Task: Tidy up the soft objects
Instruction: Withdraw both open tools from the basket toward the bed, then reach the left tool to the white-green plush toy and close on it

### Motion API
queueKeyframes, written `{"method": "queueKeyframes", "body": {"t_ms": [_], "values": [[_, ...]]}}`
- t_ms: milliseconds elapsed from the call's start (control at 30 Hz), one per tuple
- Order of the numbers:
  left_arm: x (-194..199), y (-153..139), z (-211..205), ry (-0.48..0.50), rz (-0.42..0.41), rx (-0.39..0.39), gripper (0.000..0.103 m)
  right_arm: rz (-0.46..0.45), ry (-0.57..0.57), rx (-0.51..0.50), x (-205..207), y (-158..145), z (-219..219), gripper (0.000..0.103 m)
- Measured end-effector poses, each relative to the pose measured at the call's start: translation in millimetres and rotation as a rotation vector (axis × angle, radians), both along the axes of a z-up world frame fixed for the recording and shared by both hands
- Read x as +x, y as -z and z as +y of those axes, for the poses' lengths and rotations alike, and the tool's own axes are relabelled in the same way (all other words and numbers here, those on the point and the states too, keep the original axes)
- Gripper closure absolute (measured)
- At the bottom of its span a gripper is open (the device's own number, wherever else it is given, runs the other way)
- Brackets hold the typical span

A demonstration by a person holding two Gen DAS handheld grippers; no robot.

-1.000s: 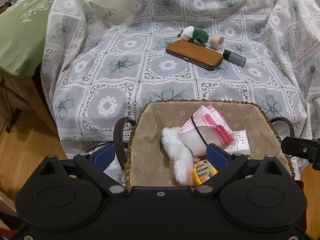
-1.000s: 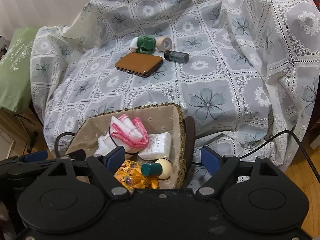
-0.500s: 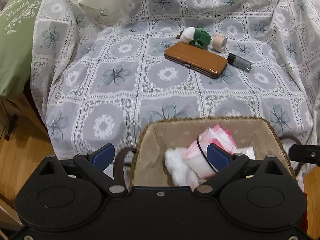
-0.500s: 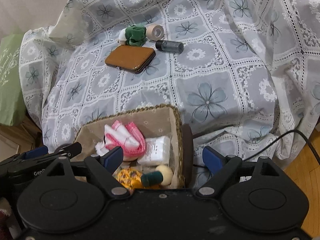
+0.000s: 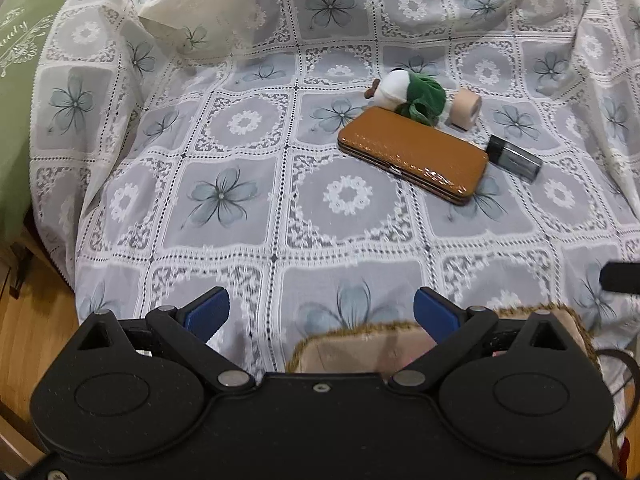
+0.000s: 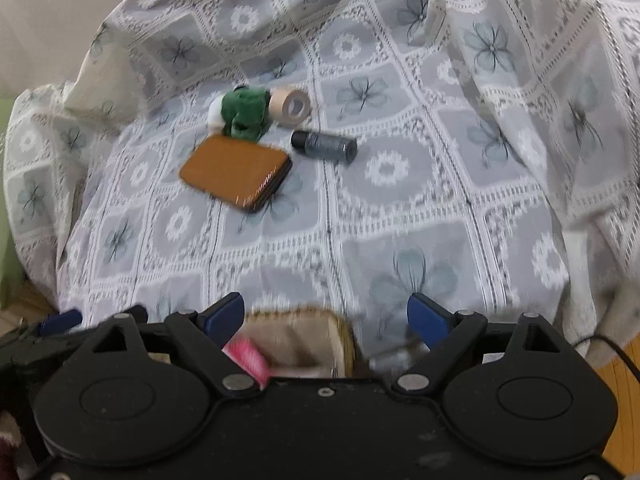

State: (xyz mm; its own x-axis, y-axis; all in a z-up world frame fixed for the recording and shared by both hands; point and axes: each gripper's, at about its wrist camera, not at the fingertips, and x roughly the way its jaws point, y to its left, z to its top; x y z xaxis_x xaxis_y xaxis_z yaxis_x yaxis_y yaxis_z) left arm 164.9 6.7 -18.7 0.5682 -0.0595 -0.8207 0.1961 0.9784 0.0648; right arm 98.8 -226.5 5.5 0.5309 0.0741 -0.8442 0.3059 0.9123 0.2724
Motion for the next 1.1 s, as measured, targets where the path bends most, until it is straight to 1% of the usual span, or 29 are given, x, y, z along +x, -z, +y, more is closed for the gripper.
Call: {"method": "queueKeyframes", "body": {"t_ms": [200,400,533,600,800,867,900,1100], "values": [[25,9,-2,-0.018,0.01,-0.008,0.007,-0.055,0.034,-0.065,36,11,-7,0.012],[53,14,-9,-0.02,-0.002,-0.004,0.007,-0.074,0.036,-0.097,70,31,-15,0.012],[71,14,-16,-0.013,-0.025,-0.015,0.007,-0.12,0.044,-0.176,88,42,-19,0.011],[80,13,-21,-0.005,-0.04,-0.022,0.007,-0.127,0.049,-0.205,97,51,-25,0.011],[106,14,-39,0.028,-0.084,-0.033,0.007,-0.114,0.038,-0.202,117,78,-38,0.01],[114,15,-46,0.04,-0.096,-0.038,0.006,-0.133,0.039,-0.185,118,81,-41,0.003],[118,15,-49,0.042,-0.099,-0.041,0.006,-0.142,0.033,-0.185,120,82,-40,0.002],[144,14,-67,0.047,-0.126,-0.087,0.006,-0.145,0.022,-0.255,131,87,-30,0.0]]}}
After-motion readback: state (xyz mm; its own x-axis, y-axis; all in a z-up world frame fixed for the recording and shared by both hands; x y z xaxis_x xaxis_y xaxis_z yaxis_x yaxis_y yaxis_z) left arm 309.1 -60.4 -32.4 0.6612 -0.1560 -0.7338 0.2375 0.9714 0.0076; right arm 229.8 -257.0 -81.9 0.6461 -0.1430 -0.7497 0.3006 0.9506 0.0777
